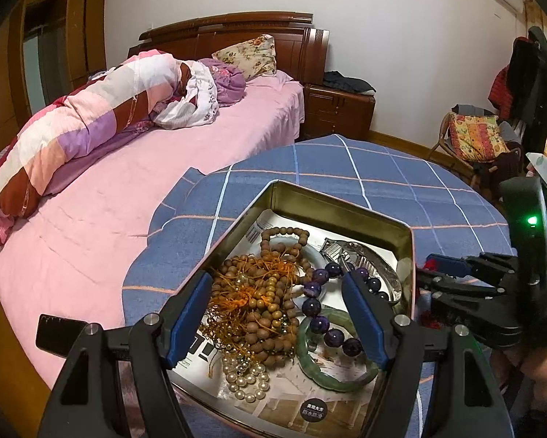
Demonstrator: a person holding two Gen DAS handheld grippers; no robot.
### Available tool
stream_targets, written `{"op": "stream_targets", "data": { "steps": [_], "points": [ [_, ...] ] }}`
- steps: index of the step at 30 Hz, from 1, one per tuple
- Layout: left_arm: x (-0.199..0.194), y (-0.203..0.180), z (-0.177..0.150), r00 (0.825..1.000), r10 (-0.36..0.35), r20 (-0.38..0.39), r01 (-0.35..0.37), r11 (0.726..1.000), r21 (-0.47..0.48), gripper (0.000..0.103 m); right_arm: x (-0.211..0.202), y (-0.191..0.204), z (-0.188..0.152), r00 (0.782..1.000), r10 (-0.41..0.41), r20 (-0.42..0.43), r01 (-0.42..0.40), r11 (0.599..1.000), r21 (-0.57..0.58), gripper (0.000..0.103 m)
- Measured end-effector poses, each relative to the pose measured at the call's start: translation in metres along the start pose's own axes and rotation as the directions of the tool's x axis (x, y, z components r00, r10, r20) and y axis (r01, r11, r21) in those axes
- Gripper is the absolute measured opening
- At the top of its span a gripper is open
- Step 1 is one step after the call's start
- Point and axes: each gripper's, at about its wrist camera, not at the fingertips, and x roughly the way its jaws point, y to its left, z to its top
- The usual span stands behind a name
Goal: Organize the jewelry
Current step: 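Grasp the red-tasseled gold coin charm by its tassel with the right gripper, then grasp the jade pendant on red string with the left while the right holds the coin charm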
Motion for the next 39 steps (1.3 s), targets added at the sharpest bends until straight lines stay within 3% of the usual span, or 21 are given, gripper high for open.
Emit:
{"op": "stream_targets", "data": {
  "steps": [2, 5, 10, 16, 25, 36, 37, 39],
  "points": [
    [0.0, 0.002, 0.001, 1.0, 0.0, 0.001, 0.0, 1.0, -0.007, 0.074, -0.002, 0.002, -0.002, 1.0, -0.015, -0.006, 0.015, 1.0, -0.011, 0.011],
    [-0.001, 0.002, 0.001, 1.0, -0.006, 0.001, 0.006, 1.0, -0.01, 0.074, -0.012, -0.005, -0.006, 0.999, -0.026, 0.018, 0.026, 1.0, 0.007, 0.009],
    [-0.005, -0.013, 0.007, 0.999, -0.036, 0.014, 0.035, 0.999, 0.022, 0.074, -0.041, -0.027, -0.017, 0.996, -0.043, 0.076, 0.039, 0.998, 0.059, 0.009],
    [-0.004, -0.058, 0.014, 0.996, -0.088, 0.021, 0.085, 0.989, 0.12, 0.074, -0.066, -0.064, -0.03, 0.99, -0.075, 0.119, 0.056, 0.986, 0.154, 0.009],
    [0.008, -0.117, 0.005, 0.991, -0.135, -0.018, 0.135, 0.96, 0.244, 0.074, -0.073, -0.105, -0.061, 0.988, -0.129, 0.088, 0.101, 0.958, 0.268, 0.009],
    [0.038, -0.165, -0.013, 0.983, -0.139, -0.121, 0.172, 0.929, 0.329, 0.073, -0.074, -0.116, -0.077, 0.989, -0.12, 0.089, 0.087, 0.947, 0.309, 0.009],
    [0.042, -0.166, -0.014, 0.981, -0.142, -0.135, 0.179, 0.928, 0.326, 0.071, -0.074, -0.116, -0.077, 0.989, -0.122, 0.088, 0.09, 0.948, 0.306, 0.009],
    [0.05, -0.168, -0.017, 0.975, -0.147, -0.168, 0.195, 0.927, 0.321, 0.05, -0.075, -0.114, -0.077, 0.988, -0.126, 0.089, 0.094, 0.95, 0.299, 0.009]
  ]
}}
